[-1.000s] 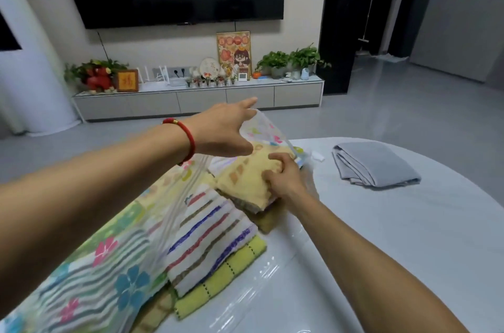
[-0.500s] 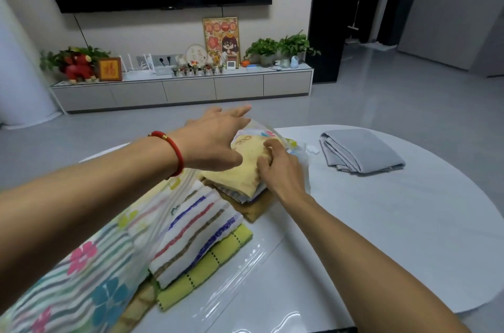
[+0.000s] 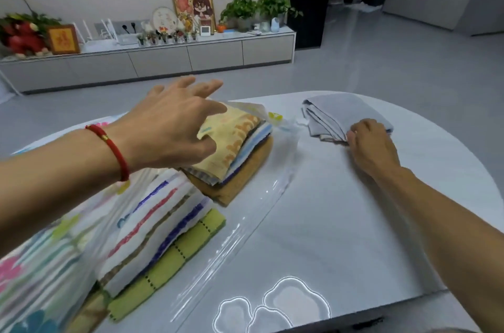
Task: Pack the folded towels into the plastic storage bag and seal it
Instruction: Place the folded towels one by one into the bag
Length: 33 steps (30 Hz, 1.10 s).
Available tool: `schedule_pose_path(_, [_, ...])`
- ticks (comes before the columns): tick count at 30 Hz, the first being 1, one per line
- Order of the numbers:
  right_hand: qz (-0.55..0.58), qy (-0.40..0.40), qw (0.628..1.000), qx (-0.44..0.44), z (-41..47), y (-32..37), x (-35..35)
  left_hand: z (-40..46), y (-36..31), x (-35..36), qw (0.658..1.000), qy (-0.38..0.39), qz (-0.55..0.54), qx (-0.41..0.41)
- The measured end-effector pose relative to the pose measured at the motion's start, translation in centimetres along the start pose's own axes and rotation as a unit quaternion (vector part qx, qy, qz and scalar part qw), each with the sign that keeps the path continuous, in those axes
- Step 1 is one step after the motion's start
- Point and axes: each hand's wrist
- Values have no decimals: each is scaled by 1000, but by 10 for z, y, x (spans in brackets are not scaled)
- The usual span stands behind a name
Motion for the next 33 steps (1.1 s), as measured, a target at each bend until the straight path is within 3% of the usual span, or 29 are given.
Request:
schedule_pose_path(2, [-4, 5, 1000, 19, 27, -12, 10, 3, -1, 2, 1000, -1, -11, -7])
schedule_pose_path(6, [3, 93, 981, 170, 68, -5, 17, 4, -3, 7, 1000, -4, -21, -13])
schedule_pose_path(12, [-13, 202, 943, 263, 97, 1, -1, 1, -3, 5, 1000, -7, -8, -12])
schedule_pose_path(16, [14, 311, 920, 240, 70, -9, -22, -8, -3, 0, 999, 4, -5, -34])
schedule_pose_path(22, [30, 286, 929, 231, -18, -11, -57, -48, 2, -2, 994, -6, 76, -75])
schedule_pose_path(26, [191, 277, 927, 167, -88, -7, -84, -91, 6, -7, 992, 7, 64, -112])
schedule_pose_path(28, [298, 298, 893, 159, -118, -9, -96, -111, 7, -7, 990, 12, 56, -126])
schedule_pose_path(31, [482, 364, 777, 177, -144, -11, -108, -137, 8, -8, 987, 27, 42, -156])
schedule_pose_path(33, [507, 360, 766, 165, -154, -6, -115, -151, 10, -9, 981, 63, 32, -180])
Point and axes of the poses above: each hand's wrist, its own z-axis towards the middle knuckle, its own x-axis out of the palm, y = z × x, and after that the axes turned 11 degrees about -z, right-handed
